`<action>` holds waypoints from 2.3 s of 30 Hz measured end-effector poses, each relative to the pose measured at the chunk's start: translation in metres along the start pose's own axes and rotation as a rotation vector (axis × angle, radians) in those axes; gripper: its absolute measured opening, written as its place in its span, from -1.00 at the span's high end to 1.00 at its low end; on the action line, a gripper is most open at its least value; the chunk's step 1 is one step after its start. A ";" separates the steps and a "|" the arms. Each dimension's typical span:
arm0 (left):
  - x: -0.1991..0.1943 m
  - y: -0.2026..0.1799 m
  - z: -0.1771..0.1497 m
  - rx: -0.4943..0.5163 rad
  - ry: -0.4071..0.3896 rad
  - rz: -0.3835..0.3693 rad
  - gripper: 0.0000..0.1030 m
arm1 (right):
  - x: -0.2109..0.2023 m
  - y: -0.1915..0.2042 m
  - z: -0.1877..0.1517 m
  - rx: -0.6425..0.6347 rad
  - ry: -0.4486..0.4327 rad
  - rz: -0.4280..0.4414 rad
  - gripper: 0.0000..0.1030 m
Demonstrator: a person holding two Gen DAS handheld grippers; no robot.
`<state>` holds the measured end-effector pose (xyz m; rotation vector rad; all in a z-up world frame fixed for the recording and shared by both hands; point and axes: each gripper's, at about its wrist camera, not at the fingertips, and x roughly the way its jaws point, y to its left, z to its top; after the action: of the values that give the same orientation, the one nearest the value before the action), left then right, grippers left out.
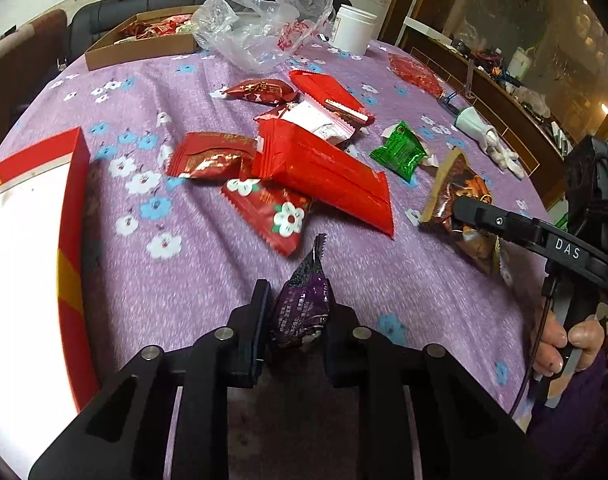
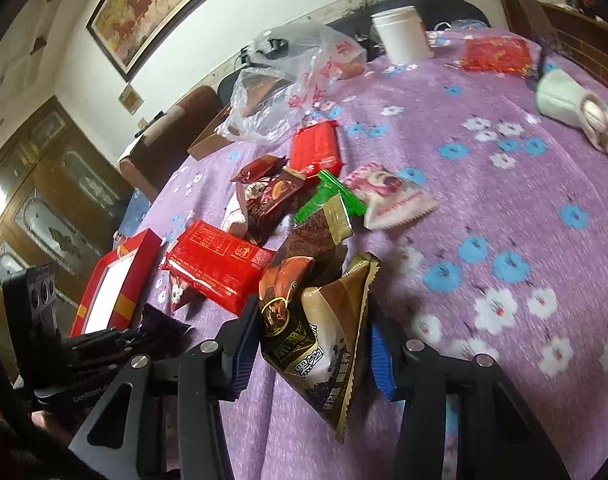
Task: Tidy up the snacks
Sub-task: 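Grasp the dark chocolate bag with the left gripper while the right grasps the brown bag, then carry both bags over the red-rimmed tray and open both grippers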
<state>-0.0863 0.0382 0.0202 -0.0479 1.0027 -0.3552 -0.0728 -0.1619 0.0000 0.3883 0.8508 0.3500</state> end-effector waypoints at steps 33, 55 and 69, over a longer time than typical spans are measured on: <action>-0.115 0.147 -0.057 -0.313 -0.173 0.261 0.61 | 0.072 0.213 -0.025 -0.288 0.197 0.412 0.06; -0.121 0.197 -0.074 -0.465 -0.157 0.494 -0.05 | 0.128 0.292 -0.052 -0.412 0.252 0.399 -0.04; -0.135 0.140 -0.045 -0.247 -0.273 0.583 -0.57 | 0.053 0.145 0.024 -0.253 0.022 0.163 -0.30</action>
<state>-0.1517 0.2177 0.0781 -0.0238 0.7434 0.3038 -0.0425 -0.0155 0.0467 0.2188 0.7870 0.6072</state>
